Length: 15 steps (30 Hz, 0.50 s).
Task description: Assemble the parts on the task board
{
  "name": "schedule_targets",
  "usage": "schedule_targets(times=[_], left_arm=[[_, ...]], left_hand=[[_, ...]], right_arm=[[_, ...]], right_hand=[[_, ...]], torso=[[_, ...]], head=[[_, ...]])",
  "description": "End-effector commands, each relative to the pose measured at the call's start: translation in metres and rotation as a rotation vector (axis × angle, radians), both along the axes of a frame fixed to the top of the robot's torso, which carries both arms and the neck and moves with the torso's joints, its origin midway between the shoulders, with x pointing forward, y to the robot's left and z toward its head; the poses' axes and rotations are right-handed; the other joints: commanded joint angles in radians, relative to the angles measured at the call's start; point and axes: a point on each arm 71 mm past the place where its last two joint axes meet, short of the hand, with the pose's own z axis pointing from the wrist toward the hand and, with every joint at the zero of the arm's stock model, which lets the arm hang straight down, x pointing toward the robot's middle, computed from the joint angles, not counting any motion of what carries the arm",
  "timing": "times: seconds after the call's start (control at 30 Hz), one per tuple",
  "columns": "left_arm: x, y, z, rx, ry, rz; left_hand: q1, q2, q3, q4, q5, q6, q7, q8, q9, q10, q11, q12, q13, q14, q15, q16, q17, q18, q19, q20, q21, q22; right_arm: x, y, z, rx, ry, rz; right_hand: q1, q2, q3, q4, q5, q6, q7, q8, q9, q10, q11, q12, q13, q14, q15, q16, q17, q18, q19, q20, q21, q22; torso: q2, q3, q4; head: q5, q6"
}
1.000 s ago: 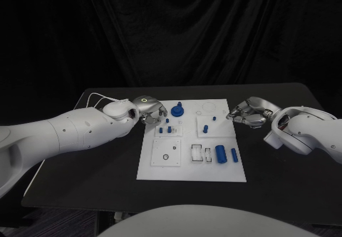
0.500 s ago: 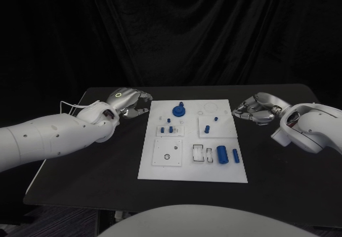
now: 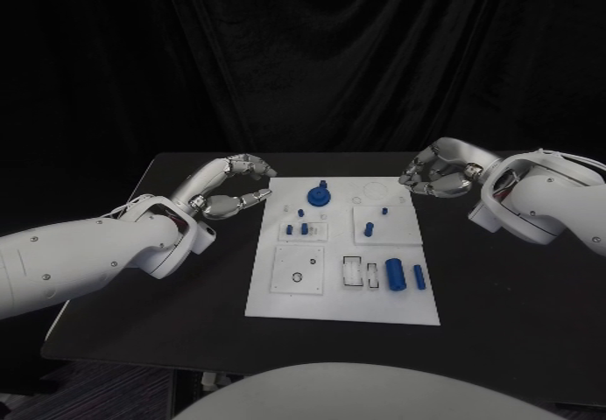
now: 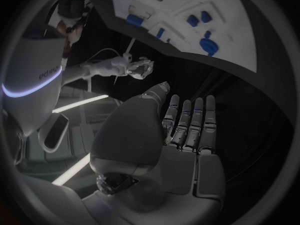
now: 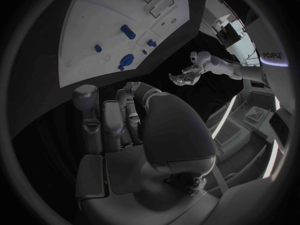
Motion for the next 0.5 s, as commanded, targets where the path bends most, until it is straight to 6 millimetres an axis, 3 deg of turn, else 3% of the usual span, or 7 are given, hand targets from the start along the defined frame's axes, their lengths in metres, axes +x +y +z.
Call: schedule_targets(times=[0.03, 0.13, 0.23, 0.27, 0.33, 0.47, 0.5], left_arm=[[-0.003, -0.006, 0.005, -0.458, 0.199, -0.138], [-0.004, -0.009, 0.004, -0.589, 0.272, -0.182], [-0.004, -0.009, 0.002, -0.700, 0.330, -0.210], [-0.004, -0.009, 0.001, -0.726, 0.343, -0.215], [-0.004, -0.007, -0.001, -0.760, 0.359, -0.221], [-0.006, -0.006, -0.005, -0.801, 0.381, -0.230], [-0.007, -0.006, -0.005, -0.805, 0.384, -0.230]], left_hand=[[0.013, 0.044, -0.008, 0.006, 0.077, -0.025, 0.000, 0.002, -0.013, -0.076, 0.017, 0.010, -0.042, -0.082, 0.004, -0.065, -0.064, -0.016, -0.112, 0.003, -0.014, -0.100], [0.026, 0.067, -0.002, -0.004, 0.137, -0.053, 0.002, 0.001, -0.035, -0.132, 0.014, 0.007, -0.095, -0.183, 0.000, -0.167, -0.148, -0.011, -0.170, 0.006, -0.014, -0.185], [0.015, 0.082, 0.004, -0.006, 0.171, -0.087, 0.003, 0.000, -0.063, -0.190, -0.002, -0.043, -0.174, -0.258, -0.003, -0.251, -0.210, -0.007, -0.243, 0.007, -0.022, -0.361], [0.000, 0.085, -0.002, 0.000, 0.174, -0.112, 0.010, 0.000, -0.076, -0.227, -0.021, -0.095, -0.221, -0.301, -0.004, -0.294, -0.240, -0.006, -0.277, 0.005, -0.026, -0.444], [-0.047, 0.095, -0.041, 0.038, 0.162, -0.220, 0.011, -0.008, -0.131, -0.269, -0.058, -0.165, -0.286, -0.346, -0.003, -0.340, -0.274, -0.005, -0.323, 0.002, -0.032, -0.564], [-0.119, 0.118, -0.143, 0.124, 0.117, -0.331, -0.013, -0.016, -0.193, -0.323, -0.089, -0.255, -0.353, -0.408, -0.012, -0.392, -0.309, -0.003, -0.400, -0.001, -0.043, -0.743], [-0.130, 0.133, -0.179, 0.124, 0.109, -0.348, -0.018, -0.016, -0.207, -0.327, -0.093, -0.264, -0.366, -0.412, -0.013, -0.396, -0.312, 0.000, -0.407, 0.001, -0.044, -0.767]], right_arm=[[0.003, 0.001, -0.002, -0.210, -0.062, 0.036], [0.004, 0.002, -0.006, -0.282, -0.073, 0.054], [0.004, 0.002, -0.011, -0.341, -0.090, 0.067], [0.004, 0.002, -0.012, -0.353, -0.097, 0.071], [0.004, 0.003, -0.015, -0.367, -0.111, 0.077], [0.003, 0.005, -0.021, -0.388, -0.144, 0.092], [0.002, 0.006, -0.023, -0.391, -0.149, 0.094]], right_hand=[[-0.001, -0.007, 0.011, -0.010, -0.008, -0.013, 0.007, 0.009, 0.016, -0.029, 0.010, -0.023, -0.019, -0.022, 0.008, -0.008, -0.016, 0.019, -0.023, 0.009, -0.028, -0.004], [0.000, -0.018, 0.020, -0.030, -0.028, -0.072, 0.015, 0.012, 0.032, -0.128, 0.031, -0.094, -0.064, -0.123, 0.025, -0.087, -0.129, 0.036, -0.102, 0.021, -0.130, -0.031], [0.002, -0.017, 0.023, -0.042, -0.041, -0.108, 0.018, 0.019, 0.043, -0.162, 0.048, -0.131, -0.099, -0.145, 0.040, -0.083, -0.140, 0.038, -0.126, 0.034, -0.136, -0.018], [0.002, -0.017, 0.023, -0.044, -0.043, -0.114, 0.018, 0.020, 0.045, -0.165, 0.051, -0.136, -0.105, -0.147, 0.041, -0.081, -0.140, 0.039, -0.128, 0.036, -0.135, -0.015], [-0.005, -0.018, 0.019, -0.046, -0.096, -0.145, 0.013, 0.018, 0.045, -0.181, 0.058, -0.161, -0.131, -0.151, 0.049, -0.072, -0.144, 0.041, -0.133, 0.045, -0.131, -0.004], [-0.024, -0.019, 0.005, -0.029, -0.177, -0.167, 0.024, 0.015, 0.040, -0.190, 0.070, -0.189, -0.170, -0.147, 0.063, -0.055, -0.146, 0.040, -0.126, 0.060, -0.126, 0.001], [-0.029, -0.021, 0.001, -0.025, -0.188, -0.171, 0.024, 0.011, 0.036, -0.191, 0.074, -0.197, -0.179, -0.143, 0.066, -0.050, -0.144, 0.038, -0.121, 0.064, -0.122, 0.003]], torso=[[0.007, -0.0146, 0.0127], [0.009, -0.0202, 0.0170], [0.013, -0.0271, 0.0251], [0.015, -0.0297, 0.0287], [0.018, -0.0336, 0.0332], [0.024, -0.0397, 0.0394], [0.027, -0.0437, 0.0426]], head=[[0.001, 0.000], [0.000, 0.000], [-0.011, 0.000], [-0.016, 0.000], [-0.025, 0.000], [-0.044, 0.000], [-0.051, 0.000]])
